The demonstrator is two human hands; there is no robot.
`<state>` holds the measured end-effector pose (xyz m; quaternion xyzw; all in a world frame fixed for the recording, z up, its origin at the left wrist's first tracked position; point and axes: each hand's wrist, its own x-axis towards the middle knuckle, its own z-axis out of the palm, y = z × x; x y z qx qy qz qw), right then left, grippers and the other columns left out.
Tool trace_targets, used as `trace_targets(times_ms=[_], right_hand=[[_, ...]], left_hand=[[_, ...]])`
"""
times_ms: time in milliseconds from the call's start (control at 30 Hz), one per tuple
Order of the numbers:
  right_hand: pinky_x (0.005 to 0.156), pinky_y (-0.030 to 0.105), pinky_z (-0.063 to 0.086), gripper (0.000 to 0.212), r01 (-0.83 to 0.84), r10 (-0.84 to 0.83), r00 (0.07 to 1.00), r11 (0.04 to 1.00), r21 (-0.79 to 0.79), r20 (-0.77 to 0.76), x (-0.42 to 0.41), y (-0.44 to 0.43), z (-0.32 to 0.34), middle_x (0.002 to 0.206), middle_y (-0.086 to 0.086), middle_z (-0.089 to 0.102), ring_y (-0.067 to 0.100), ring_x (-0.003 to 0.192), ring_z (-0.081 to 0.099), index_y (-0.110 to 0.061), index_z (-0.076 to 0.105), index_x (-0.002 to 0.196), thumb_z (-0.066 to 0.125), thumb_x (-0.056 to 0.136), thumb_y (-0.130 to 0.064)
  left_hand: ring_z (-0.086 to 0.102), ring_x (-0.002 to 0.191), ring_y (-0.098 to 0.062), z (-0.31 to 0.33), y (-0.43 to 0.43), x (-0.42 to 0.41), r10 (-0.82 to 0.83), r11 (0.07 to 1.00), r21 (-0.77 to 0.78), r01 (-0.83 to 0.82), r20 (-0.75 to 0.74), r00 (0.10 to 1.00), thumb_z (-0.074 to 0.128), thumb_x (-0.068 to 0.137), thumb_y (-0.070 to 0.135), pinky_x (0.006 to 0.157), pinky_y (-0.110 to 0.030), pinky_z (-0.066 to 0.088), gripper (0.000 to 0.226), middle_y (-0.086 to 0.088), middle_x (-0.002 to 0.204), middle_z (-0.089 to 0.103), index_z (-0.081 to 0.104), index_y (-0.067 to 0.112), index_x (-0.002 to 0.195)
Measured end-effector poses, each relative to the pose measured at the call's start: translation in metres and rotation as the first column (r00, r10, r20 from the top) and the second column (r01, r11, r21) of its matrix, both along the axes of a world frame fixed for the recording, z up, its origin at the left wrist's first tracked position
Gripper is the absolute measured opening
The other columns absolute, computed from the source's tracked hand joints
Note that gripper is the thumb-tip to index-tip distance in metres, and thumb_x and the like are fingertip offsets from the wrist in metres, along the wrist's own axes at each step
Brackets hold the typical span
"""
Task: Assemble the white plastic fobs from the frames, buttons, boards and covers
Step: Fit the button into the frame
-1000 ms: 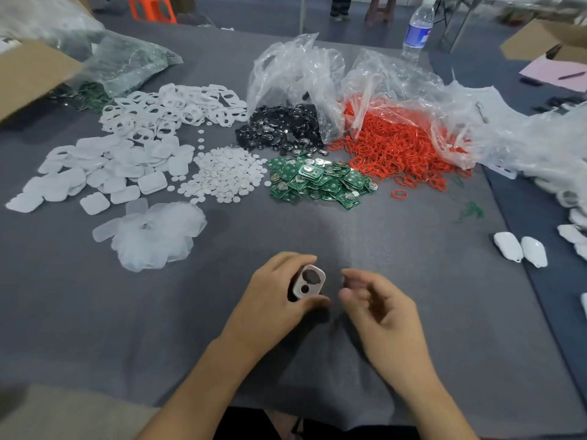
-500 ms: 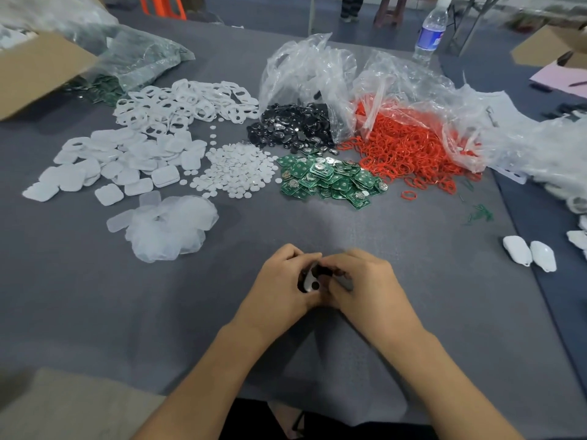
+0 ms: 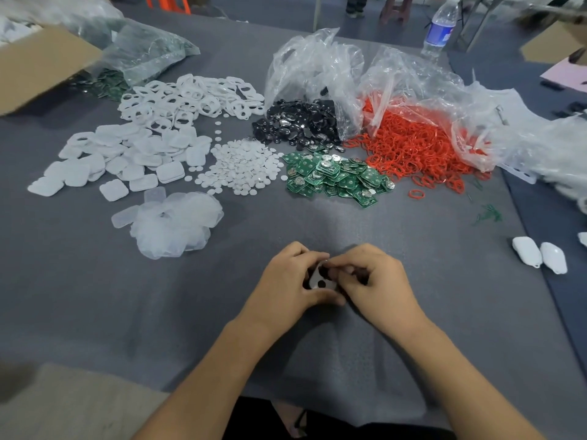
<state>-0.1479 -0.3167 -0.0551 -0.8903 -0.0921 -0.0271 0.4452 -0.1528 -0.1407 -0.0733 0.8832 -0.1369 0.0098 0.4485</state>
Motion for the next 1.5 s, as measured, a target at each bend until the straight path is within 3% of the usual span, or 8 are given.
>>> trace_targets(times_ms=[200,300,433,667,933,1100,1333,1500], right_hand=[[0.059,0.028,0.044,0.016,0.112,-0.043,0.929,0.979,0.168,-0.369,0.012,0.003,0.012,0.068,0.001,0.06,0.013,0.06,0.053,-0.017,0.074,0.083,0.082,0.079,-0.004],[0.039,0.02,0.034,0.013,0.155,0.02,0.85,0.946,0.286,-0.526,0.015,0.003,0.019,0.063,0.002,0.061,0.01,0.043,0.047,-0.01,0.069,0.084,0.077,0.083,0.001],[0.032,0.015,0.029,0.015,0.204,0.096,0.768,0.9,0.385,-0.633,0.015,0.003,0.021,0.058,-0.001,0.061,0.006,0.038,0.044,-0.01,0.064,0.088,0.07,0.088,0.004],[0.034,0.017,0.03,0.016,0.276,0.108,0.789,0.816,0.507,-0.604,0.007,0.01,0.014,0.059,0.003,0.059,0.006,0.04,0.044,-0.011,0.061,0.096,0.066,0.09,0.003],[0.038,0.019,0.036,0.016,0.144,0.019,0.901,0.929,0.34,-0.434,0.01,0.009,0.009,0.066,0.004,0.068,0.009,0.043,0.05,-0.008,0.063,0.101,0.071,0.089,-0.001],[0.071,0.035,0.053,0.019,0.062,-0.051,0.966,0.997,0.035,-0.254,0.016,0.007,0.01,0.077,0.004,0.072,0.019,0.068,0.064,-0.021,0.067,0.093,0.081,0.082,-0.015],[0.073,0.037,0.055,0.019,0.077,-0.039,0.973,0.984,0.159,-0.229,0.004,0.007,0.007,0.077,0.003,0.071,0.016,0.069,0.064,-0.019,0.071,0.091,0.075,0.082,-0.002],[0.069,0.036,0.056,0.011,0.155,-0.07,0.963,0.934,0.321,-0.259,-0.001,0.019,0.005,0.077,0.005,0.075,0.017,0.07,0.069,-0.015,0.074,0.091,0.073,0.087,-0.005]], left_hand=[[0.053,0.091,0.006,-0.002,-0.001,-0.001,0.004,1.0,-0.014,-0.004,0.013,1.0,0.09,0.063,0.056,0.076,-0.004,0.038,0.064,0.014,0.099,0.055,0.072,0.03,0.119],[0.056,0.092,0.002,-0.001,0.0,-0.002,0.008,0.999,-0.032,-0.008,0.003,1.0,0.091,0.062,0.055,0.076,-0.01,0.043,0.062,0.013,0.101,0.057,0.072,0.029,0.114],[0.057,0.094,0.0,0.001,0.001,-0.002,0.02,0.999,-0.039,-0.02,0.008,1.0,0.094,0.06,0.046,0.077,-0.009,0.042,0.057,0.013,0.102,0.058,0.071,0.027,0.109],[0.065,0.086,-0.009,0.004,0.002,-0.005,0.026,0.988,-0.153,-0.032,-0.038,0.999,0.09,0.069,0.025,0.071,-0.019,0.049,0.038,0.011,0.093,0.068,0.067,0.027,0.1],[0.063,0.095,-0.002,0.002,0.006,-0.002,0.0,0.995,-0.102,0.002,0.028,1.0,0.084,0.083,0.025,0.078,-0.008,0.043,0.03,0.016,0.101,0.069,0.07,0.031,0.108],[0.063,0.099,-0.003,0.001,0.007,-0.002,-0.002,0.998,-0.055,0.007,0.087,0.996,0.069,0.096,0.02,0.084,-0.01,0.044,0.019,0.014,0.104,0.069,0.07,0.026,0.113],[0.068,0.086,-0.003,0.001,0.002,-0.003,0.097,0.985,-0.15,-0.088,0.054,0.994,0.065,0.094,0.014,0.073,-0.011,0.048,0.017,0.017,0.09,0.071,0.07,0.03,0.1],[0.074,0.089,-0.014,0.002,0.011,-0.003,0.048,0.941,-0.33,-0.069,-0.072,0.996,0.067,0.093,0.016,0.081,-0.032,0.06,0.015,0.008,0.093,0.075,0.069,0.029,0.101]])
